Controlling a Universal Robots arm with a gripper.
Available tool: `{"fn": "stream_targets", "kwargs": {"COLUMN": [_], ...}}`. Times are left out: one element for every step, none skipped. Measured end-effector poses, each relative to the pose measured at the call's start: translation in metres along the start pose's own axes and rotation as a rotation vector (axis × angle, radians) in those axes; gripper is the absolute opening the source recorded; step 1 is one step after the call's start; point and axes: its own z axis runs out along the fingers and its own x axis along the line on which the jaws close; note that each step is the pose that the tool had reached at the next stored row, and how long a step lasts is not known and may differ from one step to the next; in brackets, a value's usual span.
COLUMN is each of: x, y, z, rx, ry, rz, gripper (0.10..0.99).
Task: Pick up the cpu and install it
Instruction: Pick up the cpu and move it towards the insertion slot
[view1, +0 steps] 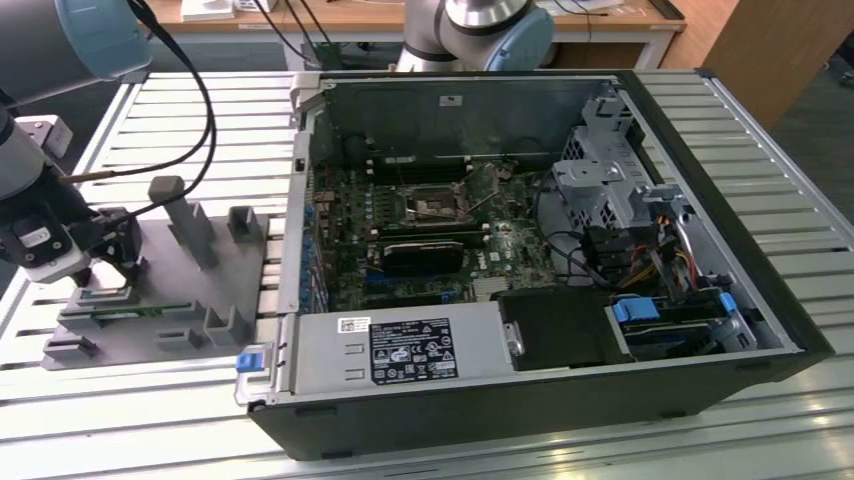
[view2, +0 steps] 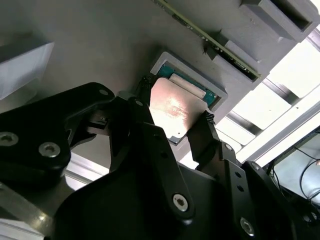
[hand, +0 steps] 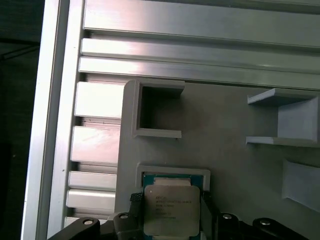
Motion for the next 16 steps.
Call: {"fn": "stream_targets", "kwargs": {"x": [-0.0001,0.0000,-0.0001,-0.0001,-0.0002,-0.0002,-0.0003,-0.0003,-0.0003,-0.0003,-0.0004,-0.0004,-0.0004,-0.0004,-0.0005,-0.0005], "y": [0.0001,0.0002,0.0003,0.0005,0.0006,0.0008,0.0010,0.0011,0.0012,0.0013,0.0014,0.0015,0.0016,0.0017,0.0018,0.0018], "z": [-0.0017,-0.0037,-0.0061,-0.0086,-0.0116,-0.0146,-0.0173,-0.0194,-0.0215,-0.0236,-0.0260,-0.0280,-0.0298,-0.0313,-0.0323,-0.0335], "rx": [0.000,0.000,0.000,0.000,0.000,0.000,0.000,0.000,0.000,0.000,0.000,0.000,0.000,0.000,0.000,0.000], "ry": [-0.0001,0.0000,-0.0001,-0.0001,0.0000,0.0001,-0.0001,0.0000,0.0000,0.0000,0.0001,0.0000,-0.0001,0.0000,-0.0001,0.0000], "rz": [0.000,0.000,0.000,0.000,0.000,0.000,0.000,0.000,0.000,0.000,0.000,0.000,0.000,0.000,0.000,0.000], "gripper": [0.541,0.541,0.541,0.541,0.541,0.541,0.541,0.541,0.541,0.541,0.541,0.541,0.541,0.541,0.541,0.541]}}
